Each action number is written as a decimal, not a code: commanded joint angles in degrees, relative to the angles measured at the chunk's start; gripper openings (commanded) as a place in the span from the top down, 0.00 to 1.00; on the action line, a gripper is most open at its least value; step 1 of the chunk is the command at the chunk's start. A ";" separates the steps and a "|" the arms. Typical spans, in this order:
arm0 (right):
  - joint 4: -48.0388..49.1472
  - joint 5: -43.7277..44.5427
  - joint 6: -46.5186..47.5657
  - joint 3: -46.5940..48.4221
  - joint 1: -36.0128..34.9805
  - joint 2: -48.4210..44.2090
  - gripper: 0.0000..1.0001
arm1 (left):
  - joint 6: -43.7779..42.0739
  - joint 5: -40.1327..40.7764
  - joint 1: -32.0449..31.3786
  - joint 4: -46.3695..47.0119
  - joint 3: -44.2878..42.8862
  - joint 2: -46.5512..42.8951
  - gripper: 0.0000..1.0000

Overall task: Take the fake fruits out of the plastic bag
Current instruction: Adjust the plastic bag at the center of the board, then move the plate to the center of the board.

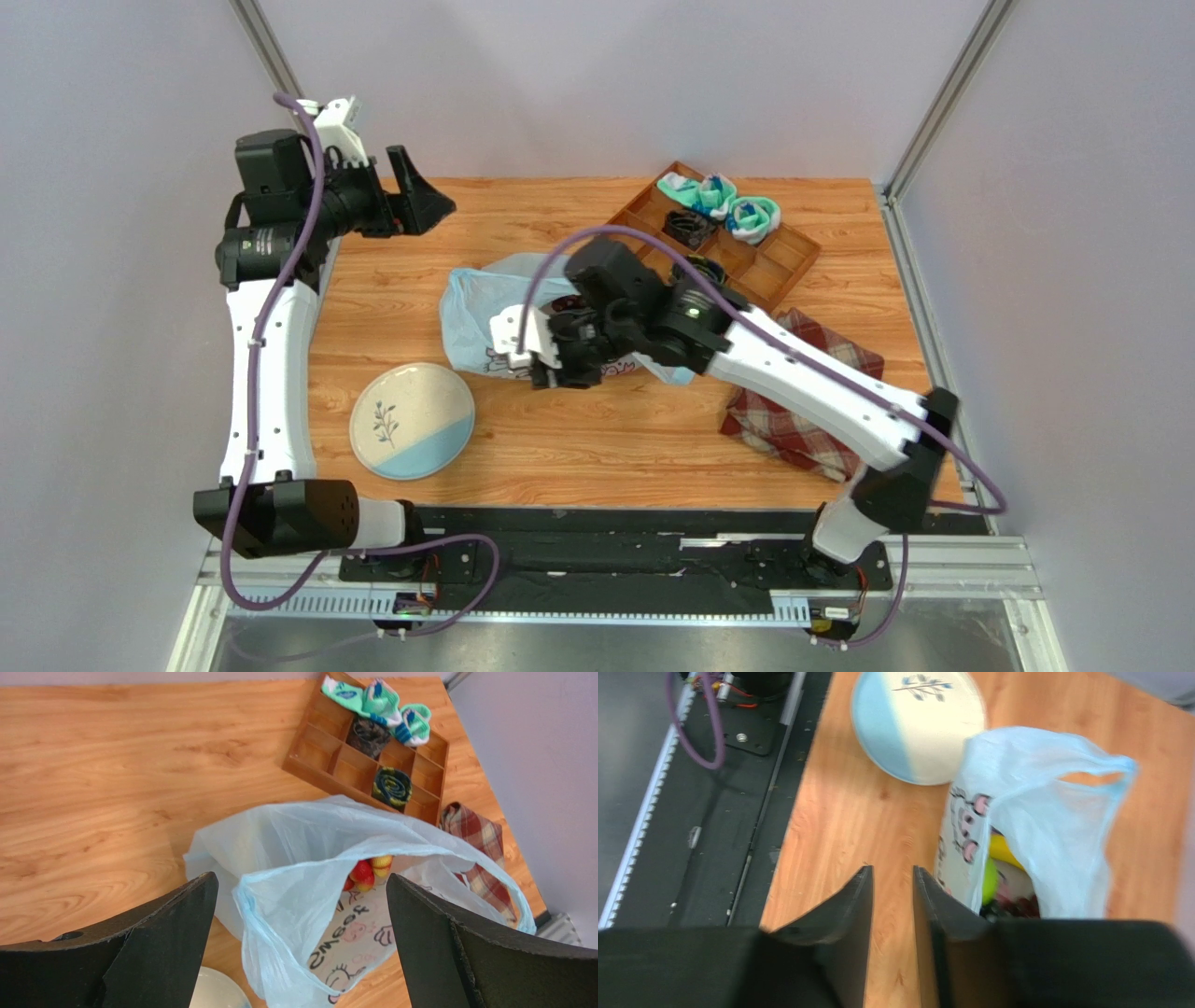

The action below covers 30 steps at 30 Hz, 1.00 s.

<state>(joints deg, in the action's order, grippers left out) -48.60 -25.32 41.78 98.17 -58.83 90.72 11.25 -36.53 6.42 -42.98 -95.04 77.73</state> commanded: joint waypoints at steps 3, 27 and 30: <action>-9.31 -9.66 -5.39 15.00 -1.37 24.48 0.86 | 0.62 1.12 5.44 -4.55 -3.30 -3.20 0.14; 4.20 11.07 -44.47 37.17 -7.27 50.77 1.00 | -0.35 -6.88 12.66 -14.41 1.71 -11.64 1.00; 7.02 13.53 -50.19 39.45 -7.53 53.84 1.00 | 0.27 -7.06 12.75 -14.85 1.88 -12.43 1.00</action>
<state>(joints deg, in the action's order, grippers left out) -48.31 -17.26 4.03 133.03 -66.08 140.46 10.15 -41.54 18.63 -56.69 -93.30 67.37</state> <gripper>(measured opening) 0.005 0.007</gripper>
